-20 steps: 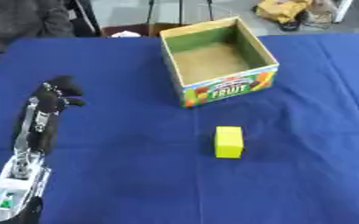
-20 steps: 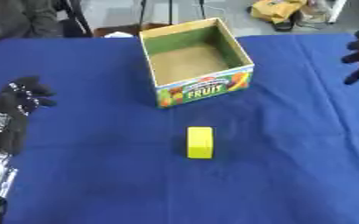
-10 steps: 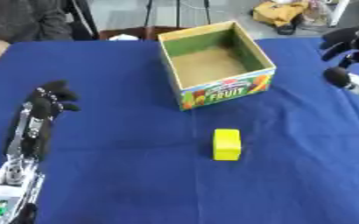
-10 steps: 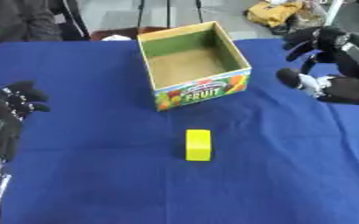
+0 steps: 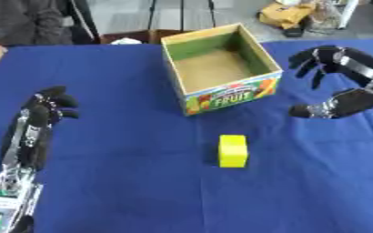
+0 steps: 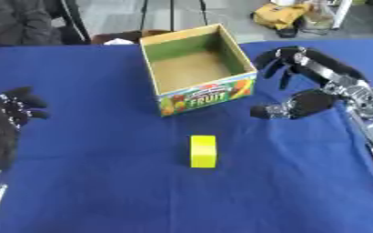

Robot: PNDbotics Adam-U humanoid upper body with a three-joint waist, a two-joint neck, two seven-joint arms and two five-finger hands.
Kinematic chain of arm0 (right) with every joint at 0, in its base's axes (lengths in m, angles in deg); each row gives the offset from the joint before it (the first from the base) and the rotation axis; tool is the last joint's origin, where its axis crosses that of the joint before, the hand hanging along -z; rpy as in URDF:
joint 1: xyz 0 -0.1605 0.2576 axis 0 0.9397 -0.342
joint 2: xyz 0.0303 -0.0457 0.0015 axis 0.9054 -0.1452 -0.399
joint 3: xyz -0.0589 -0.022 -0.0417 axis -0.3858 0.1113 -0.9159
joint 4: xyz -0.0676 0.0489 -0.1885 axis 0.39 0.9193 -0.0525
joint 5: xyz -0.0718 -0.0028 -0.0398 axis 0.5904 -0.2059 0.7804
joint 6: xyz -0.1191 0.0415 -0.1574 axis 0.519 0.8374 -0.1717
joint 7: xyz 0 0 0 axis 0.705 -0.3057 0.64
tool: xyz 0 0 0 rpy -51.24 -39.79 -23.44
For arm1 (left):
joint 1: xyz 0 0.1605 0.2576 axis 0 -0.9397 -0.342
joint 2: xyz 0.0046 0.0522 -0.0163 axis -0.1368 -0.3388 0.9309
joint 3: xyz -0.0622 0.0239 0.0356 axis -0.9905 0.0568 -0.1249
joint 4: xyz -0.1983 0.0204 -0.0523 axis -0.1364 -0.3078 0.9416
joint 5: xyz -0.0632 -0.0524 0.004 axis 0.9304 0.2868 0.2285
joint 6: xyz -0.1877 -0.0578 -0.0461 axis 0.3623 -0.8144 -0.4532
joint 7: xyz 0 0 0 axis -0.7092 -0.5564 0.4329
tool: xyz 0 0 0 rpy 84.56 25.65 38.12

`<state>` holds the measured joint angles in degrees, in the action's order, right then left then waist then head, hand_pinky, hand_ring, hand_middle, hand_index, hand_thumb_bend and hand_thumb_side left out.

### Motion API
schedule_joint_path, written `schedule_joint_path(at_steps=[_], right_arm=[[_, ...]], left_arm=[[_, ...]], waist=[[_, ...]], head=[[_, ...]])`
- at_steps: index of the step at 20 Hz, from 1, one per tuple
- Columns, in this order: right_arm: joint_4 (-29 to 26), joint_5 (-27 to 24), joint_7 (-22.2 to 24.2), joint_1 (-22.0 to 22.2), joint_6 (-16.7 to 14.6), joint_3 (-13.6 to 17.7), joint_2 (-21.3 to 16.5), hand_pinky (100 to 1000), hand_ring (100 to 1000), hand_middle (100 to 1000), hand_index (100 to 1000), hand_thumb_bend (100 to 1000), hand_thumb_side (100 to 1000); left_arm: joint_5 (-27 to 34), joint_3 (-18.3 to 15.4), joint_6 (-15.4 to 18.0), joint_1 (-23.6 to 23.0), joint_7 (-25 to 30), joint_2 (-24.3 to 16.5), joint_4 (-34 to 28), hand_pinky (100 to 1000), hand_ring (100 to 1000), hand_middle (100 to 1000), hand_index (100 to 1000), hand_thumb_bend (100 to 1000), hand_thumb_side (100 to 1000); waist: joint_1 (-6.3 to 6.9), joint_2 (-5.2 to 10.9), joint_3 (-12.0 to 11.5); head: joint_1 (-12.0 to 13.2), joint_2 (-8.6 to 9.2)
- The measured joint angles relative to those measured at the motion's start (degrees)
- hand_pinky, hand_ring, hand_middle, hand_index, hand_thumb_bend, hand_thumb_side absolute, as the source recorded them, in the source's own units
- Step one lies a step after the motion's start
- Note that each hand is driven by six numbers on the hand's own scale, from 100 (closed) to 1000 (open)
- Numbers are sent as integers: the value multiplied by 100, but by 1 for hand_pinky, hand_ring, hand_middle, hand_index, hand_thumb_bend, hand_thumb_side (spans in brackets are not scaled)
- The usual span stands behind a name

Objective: Pick up objects on the table and place them in the box.

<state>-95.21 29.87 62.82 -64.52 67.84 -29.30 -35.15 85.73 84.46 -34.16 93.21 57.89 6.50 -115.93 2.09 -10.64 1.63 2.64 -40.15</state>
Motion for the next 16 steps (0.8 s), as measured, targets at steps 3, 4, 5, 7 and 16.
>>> schedule_joint_path(at_steps=[3,4,5,7,16], right_arm=[[408,391,34,-119,-161,-52,251,578,831,773,867,731,439],[533,502,29,-150,-210,-59,330,585,838,775,868,735,438],[648,603,24,-174,-261,-69,401,589,841,778,869,738,437],[853,767,24,-199,-360,-91,522,587,836,778,872,739,435],[1298,1078,188,-202,-625,-186,793,589,817,776,867,749,441]], left_arm=[[22,32,-9,2,31,3,1,594,653,579,766,936,773],[25,40,-8,3,37,3,1,594,653,579,766,936,773],[26,49,-9,3,45,4,1,594,653,579,766,936,773],[28,60,-9,4,59,6,1,594,653,579,766,936,773],[30,61,-10,5,76,50,6,594,654,580,766,934,774]], waist=[[7,0,-28],[14,0,-38],[22,0,-49],[27,0,-58],[27,-13,-57]], head=[[-73,16],[-95,26],[-117,40],[-154,44],[-220,48]])
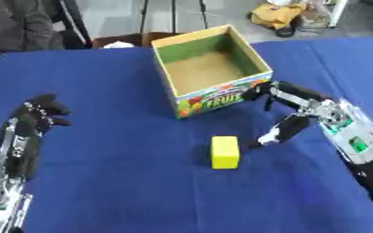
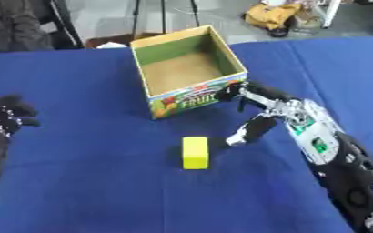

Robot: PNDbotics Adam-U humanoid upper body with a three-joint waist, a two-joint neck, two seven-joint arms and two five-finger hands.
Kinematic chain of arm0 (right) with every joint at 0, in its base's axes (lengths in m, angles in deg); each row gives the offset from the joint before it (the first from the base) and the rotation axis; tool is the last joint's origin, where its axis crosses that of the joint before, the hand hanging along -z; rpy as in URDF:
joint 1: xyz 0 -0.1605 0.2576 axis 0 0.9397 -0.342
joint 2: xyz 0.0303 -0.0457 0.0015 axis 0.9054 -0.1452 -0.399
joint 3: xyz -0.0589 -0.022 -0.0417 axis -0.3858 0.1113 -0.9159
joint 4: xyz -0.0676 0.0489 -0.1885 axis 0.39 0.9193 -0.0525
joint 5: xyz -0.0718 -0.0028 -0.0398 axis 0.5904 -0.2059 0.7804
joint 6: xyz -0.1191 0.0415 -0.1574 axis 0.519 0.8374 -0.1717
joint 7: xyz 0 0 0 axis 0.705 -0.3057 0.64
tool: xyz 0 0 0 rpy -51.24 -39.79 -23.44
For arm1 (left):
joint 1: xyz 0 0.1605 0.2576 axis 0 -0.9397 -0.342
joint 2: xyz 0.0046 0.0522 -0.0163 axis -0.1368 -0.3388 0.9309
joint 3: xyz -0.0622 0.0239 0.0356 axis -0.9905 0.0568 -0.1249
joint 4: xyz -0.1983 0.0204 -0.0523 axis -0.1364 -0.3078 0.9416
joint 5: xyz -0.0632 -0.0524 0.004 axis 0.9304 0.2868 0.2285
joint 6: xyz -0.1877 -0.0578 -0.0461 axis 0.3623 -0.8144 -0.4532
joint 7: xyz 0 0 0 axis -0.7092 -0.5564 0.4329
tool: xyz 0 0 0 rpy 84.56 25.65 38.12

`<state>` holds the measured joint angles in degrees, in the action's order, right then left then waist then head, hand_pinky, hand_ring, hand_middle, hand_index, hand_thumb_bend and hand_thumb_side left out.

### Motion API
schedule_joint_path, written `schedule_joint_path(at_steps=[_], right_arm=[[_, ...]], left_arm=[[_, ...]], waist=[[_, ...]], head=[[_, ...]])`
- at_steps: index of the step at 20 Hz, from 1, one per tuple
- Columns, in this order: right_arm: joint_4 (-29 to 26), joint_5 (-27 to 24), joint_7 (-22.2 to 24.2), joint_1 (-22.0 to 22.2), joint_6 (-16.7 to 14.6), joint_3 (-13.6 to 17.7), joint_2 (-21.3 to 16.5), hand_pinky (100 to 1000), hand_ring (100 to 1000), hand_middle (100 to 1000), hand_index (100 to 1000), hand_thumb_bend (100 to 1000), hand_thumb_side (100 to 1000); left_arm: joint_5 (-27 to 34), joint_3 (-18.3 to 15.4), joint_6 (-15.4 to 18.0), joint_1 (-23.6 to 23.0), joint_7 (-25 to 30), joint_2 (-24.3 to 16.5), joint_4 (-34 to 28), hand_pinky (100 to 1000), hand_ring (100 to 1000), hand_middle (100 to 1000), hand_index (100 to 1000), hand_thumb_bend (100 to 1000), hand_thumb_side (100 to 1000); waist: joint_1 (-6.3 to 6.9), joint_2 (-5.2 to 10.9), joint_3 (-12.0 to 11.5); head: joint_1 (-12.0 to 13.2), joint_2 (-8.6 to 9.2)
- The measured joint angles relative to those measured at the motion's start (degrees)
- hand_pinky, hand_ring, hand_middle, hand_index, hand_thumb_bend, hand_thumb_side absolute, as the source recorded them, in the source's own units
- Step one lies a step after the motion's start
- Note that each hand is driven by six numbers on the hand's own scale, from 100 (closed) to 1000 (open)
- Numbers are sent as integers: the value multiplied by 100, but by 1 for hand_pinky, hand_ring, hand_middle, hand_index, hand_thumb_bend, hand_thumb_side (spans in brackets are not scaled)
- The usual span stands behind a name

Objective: Pick up objects on the table and place them in the box.

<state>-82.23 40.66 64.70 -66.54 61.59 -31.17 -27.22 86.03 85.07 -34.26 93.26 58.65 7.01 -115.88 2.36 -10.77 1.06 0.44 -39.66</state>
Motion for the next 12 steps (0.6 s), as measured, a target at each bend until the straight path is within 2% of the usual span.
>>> schedule_joint_path(at_steps=[7,9,12], right_arm=[[73,70,135,-27,-91,-63,98,595,816,779,868,756,459],[35,77,218,-50,-114,-88,98,602,823,786,870,837,493],[-181,56,406,-50,-121,-152,73,614,832,798,873,873,500]], left_arm=[[0,1,-1,0,3,1,25,593,654,580,766,934,774],[0,1,-1,0,3,1,25,593,654,580,766,933,774],[0,1,-1,0,3,1,26,594,655,581,766,933,774]], waist=[[0,0,5],[-6,2,8],[-24,17,40]], head=[[-5,0],[-6,0],[-4,0]])
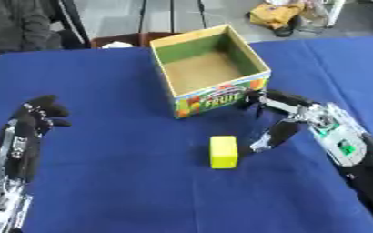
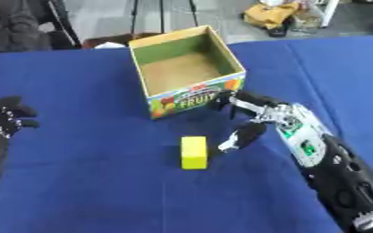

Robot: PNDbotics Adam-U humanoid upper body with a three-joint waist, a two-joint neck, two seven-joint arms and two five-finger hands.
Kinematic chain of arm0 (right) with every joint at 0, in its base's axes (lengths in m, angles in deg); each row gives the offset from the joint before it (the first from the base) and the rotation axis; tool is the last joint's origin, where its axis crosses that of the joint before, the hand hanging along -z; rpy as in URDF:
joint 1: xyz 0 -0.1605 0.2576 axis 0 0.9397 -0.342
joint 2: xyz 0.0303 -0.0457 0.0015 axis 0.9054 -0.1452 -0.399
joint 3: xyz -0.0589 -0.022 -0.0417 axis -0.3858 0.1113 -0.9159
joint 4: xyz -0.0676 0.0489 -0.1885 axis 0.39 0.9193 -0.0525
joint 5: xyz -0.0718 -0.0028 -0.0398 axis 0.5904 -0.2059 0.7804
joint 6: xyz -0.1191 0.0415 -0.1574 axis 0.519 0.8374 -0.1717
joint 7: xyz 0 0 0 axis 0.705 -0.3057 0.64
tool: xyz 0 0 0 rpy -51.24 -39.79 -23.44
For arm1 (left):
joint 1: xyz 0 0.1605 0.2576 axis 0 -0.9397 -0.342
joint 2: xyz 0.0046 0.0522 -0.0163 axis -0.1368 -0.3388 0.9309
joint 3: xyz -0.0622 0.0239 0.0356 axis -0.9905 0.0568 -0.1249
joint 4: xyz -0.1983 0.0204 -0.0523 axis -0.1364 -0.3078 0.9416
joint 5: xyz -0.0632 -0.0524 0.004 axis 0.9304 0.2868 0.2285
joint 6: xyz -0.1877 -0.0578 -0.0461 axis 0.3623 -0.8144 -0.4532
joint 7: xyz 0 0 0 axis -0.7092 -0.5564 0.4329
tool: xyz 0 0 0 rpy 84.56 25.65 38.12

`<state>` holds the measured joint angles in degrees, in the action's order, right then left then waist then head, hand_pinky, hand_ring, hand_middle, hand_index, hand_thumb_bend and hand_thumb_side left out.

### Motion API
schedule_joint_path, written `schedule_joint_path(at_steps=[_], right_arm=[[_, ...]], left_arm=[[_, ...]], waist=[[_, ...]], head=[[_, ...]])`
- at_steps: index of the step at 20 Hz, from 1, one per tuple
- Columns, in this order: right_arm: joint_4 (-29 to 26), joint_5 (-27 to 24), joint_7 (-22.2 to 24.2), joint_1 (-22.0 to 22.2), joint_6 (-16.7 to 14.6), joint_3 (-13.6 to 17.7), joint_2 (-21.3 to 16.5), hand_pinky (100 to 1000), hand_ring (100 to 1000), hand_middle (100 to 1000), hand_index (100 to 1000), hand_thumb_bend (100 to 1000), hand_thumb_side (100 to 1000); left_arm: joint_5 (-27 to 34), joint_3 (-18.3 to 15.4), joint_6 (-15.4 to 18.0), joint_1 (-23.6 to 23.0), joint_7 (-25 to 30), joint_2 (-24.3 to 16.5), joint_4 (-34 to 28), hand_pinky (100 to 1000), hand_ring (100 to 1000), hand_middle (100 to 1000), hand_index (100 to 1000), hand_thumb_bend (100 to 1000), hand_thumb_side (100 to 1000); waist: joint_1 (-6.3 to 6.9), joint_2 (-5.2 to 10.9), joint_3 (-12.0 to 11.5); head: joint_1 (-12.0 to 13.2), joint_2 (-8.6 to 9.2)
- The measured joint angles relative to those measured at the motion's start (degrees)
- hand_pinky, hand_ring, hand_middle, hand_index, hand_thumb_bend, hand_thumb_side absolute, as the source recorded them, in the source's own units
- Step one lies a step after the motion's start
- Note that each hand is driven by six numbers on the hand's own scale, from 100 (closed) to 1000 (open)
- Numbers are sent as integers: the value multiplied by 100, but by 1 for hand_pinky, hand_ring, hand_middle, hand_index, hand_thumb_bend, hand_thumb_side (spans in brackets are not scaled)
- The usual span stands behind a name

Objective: Pick up objects on the table and place them in the box.

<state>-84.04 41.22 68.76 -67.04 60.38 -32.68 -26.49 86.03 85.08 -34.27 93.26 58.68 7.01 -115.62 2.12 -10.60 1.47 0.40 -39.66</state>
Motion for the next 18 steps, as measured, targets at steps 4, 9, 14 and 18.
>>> schedule_joint_path(at_steps=[4,9,14,18], right_arm=[[-442,-111,290,0,71,-81,-80,616,830,798,873,871,514],[-683,-126,440,0,208,-163,-54,605,812,787,866,845,519],[-455,40,409,0,216,-209,176,589,790,765,854,813,516],[-203,177,341,1,118,-214,333,576,771,748,844,804,512]], left_arm=[[0,0,0,0,0,0,1,594,655,581,767,933,773],[-1,1,-1,0,2,0,2,593,656,581,767,932,774],[-1,23,-9,0,13,0,2,593,656,582,767,931,774],[-1,34,-13,0,34,0,2,593,656,582,767,932,773]], waist=[[-43,11,30],[-43,40,-2],[-14,64,-82],[-12,64,-111]], head=[[1,1],[-6,1],[-53,2],[-70,41]])
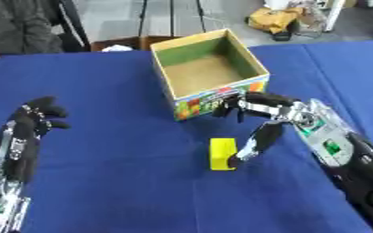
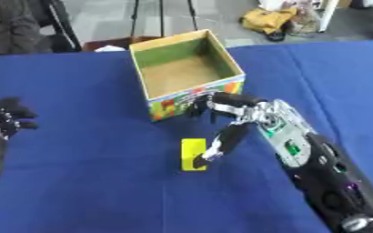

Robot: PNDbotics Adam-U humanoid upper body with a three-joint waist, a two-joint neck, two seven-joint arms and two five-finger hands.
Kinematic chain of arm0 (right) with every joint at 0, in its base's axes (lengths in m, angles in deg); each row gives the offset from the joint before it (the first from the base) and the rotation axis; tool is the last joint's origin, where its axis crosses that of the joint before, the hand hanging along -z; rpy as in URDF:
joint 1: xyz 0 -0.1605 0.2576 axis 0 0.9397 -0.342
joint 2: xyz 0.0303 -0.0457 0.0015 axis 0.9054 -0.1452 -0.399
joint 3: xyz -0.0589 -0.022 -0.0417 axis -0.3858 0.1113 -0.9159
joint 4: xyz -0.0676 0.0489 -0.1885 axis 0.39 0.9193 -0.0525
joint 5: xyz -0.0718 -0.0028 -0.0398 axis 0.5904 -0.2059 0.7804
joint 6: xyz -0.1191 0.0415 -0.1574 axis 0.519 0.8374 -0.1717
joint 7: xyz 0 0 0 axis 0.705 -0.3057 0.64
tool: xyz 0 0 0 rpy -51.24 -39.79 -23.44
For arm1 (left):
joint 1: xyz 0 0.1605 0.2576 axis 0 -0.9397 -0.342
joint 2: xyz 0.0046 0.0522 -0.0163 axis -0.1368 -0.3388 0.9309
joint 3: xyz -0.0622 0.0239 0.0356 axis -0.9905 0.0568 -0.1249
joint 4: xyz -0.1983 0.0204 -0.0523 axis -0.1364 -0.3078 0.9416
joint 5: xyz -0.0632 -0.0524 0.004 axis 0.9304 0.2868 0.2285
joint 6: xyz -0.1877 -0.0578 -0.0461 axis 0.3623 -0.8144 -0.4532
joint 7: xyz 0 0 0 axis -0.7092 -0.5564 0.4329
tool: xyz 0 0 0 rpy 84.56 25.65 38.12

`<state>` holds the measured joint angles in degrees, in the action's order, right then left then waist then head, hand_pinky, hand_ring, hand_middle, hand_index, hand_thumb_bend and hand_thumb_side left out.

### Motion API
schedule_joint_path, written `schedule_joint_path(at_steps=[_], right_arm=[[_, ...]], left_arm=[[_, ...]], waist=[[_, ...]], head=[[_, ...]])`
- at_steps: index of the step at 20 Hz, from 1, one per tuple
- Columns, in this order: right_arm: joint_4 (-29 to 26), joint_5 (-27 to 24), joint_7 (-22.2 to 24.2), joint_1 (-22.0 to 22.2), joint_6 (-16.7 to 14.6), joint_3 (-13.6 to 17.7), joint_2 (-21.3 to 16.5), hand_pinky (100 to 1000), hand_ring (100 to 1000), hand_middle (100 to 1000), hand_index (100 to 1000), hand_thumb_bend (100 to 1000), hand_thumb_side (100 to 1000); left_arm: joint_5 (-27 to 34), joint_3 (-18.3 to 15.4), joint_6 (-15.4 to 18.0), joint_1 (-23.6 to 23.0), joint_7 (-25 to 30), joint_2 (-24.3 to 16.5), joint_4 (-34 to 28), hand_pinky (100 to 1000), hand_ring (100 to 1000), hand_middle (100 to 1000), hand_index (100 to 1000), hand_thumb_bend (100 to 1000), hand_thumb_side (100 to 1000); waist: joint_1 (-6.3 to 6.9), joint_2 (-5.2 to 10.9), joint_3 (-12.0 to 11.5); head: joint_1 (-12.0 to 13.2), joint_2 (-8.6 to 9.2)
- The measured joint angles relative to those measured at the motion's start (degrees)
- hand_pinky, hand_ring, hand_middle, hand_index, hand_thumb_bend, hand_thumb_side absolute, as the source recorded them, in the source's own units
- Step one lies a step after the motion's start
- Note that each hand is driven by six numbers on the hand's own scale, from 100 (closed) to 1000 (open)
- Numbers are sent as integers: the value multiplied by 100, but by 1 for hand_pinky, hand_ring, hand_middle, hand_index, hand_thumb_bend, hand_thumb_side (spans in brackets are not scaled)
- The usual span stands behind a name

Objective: Pick up objects on the table and place them in the box.

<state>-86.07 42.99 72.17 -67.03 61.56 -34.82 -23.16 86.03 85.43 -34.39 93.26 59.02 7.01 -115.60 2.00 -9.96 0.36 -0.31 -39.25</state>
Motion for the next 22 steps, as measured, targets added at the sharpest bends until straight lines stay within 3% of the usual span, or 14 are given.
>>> schedule_joint_path(at_steps=[9,14,19,22], right_arm=[[134,312,-41,13,-190,-55,101,464,669,676,790,762,500],[132,578,-118,62,-275,-105,132,389,590,581,700,653,486],[133,709,-185,88,-327,-125,178,364,561,522,643,620,475],[140,762,-246,111,-346,-132,184,305,509,471,589,589,462]], left_arm=[[0,1,10,0,13,0,0,593,656,582,767,932,774],[0,1,10,0,13,0,1,593,657,582,767,932,775],[0,1,10,0,13,0,2,593,657,583,767,932,775],[0,1,10,0,13,0,2,592,657,583,767,932,775]], waist=[[0,0,34],[3,0,35],[4,0,38],[4,-1,42]], head=[[-8,4],[-8,4],[-8,4],[-8,5]])
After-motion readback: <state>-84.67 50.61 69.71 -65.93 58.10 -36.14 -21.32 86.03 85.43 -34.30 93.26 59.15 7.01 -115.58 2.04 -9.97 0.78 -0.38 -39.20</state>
